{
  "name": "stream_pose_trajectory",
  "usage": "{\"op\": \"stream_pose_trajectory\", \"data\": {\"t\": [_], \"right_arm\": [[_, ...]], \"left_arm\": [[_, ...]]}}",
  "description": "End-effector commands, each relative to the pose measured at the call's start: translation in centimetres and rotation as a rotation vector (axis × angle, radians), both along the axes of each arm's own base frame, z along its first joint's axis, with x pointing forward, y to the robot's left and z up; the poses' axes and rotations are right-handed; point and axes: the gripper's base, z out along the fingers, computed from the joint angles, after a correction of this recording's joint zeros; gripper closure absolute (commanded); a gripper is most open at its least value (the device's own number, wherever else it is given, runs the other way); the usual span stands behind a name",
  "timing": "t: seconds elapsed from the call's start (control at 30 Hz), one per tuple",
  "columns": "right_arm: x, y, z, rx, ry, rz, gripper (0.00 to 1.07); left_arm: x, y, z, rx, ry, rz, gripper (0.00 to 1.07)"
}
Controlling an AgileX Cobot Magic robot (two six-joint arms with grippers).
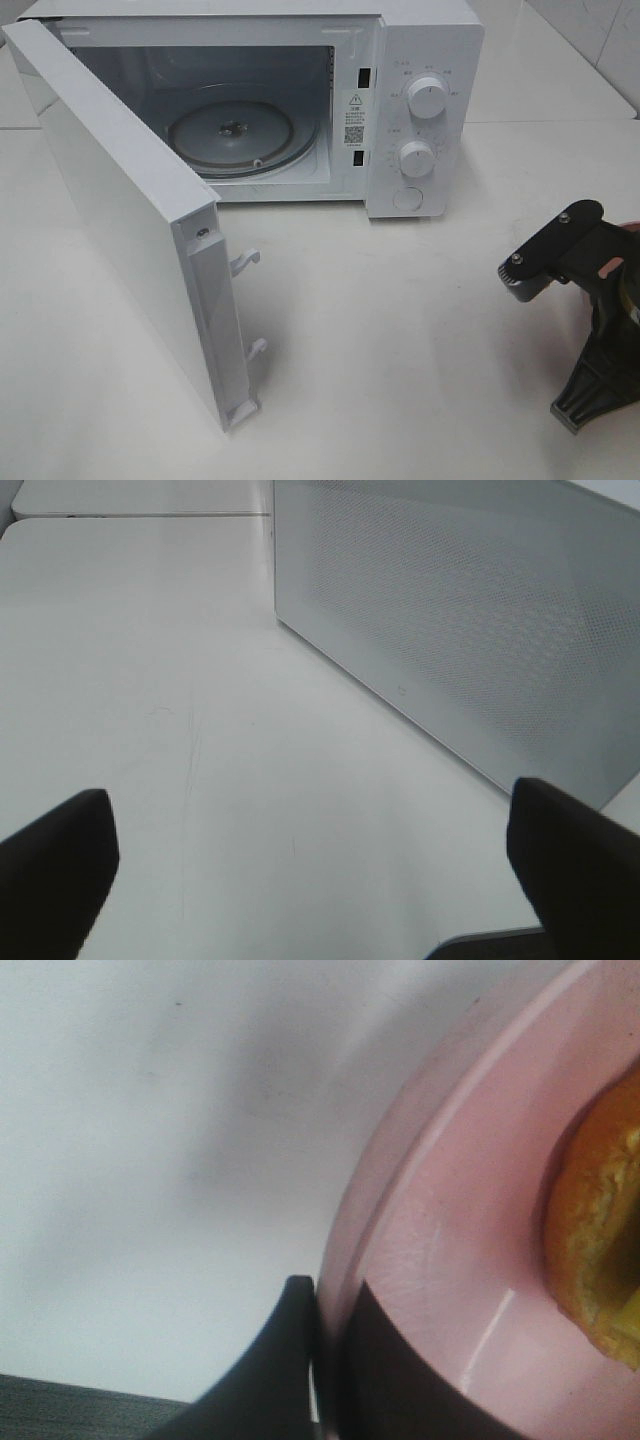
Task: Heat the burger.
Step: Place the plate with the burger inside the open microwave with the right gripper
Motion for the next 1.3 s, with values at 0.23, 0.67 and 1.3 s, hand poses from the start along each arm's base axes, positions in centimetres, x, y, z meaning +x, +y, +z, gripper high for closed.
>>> {"op": "stream_pose_trajectory", "data": {"t": [0.23,0.67,1.3], "right_arm": [[-1.7,1.6,0.5,-0.088,0.010,0.187,1.07],[-3.3,4.3,0.8,-0.138,-0.012,0.470,1.07],[-2.8,5.8,0.7,-0.161,-0.010,0.838,1.07]], "left_arm": [[-0.2,0.0,0.1,-0.008,-0.028,0.000,0.09],[-0.2,0.0,0.1,-0.008,-0.028,0.000,0.09],[-0.2,0.0,0.1,-0.008,-0.028,0.000,0.09]]}}
